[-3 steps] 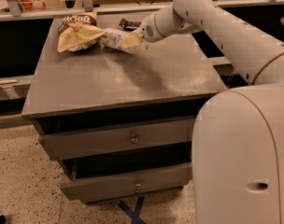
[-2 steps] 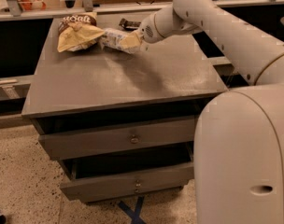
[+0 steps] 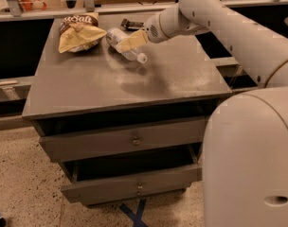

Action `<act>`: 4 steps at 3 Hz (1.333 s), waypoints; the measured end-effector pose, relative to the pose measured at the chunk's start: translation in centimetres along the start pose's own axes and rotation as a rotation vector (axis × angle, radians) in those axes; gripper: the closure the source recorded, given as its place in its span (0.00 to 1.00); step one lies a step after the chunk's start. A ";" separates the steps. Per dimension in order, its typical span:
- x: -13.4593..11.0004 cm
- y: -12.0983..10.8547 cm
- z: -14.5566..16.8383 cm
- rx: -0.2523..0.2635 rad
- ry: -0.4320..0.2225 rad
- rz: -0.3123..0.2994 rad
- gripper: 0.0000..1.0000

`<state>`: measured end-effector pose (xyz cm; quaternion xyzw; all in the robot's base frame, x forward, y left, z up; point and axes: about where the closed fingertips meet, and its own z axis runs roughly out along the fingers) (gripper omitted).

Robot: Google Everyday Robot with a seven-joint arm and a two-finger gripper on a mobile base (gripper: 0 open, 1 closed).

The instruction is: Move blue plastic bottle near brown chip bag

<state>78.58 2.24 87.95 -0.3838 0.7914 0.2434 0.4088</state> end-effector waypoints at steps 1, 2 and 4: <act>-0.4 -1.7 -2.3 0.056 -0.035 0.018 0.00; -0.5 -4.3 -5.9 0.121 -0.094 0.007 0.00; -0.2 -7.2 -9.7 0.220 -0.128 -0.017 0.00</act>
Offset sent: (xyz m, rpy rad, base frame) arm 0.0134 -0.1322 0.0637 0.0440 -0.2194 -0.1737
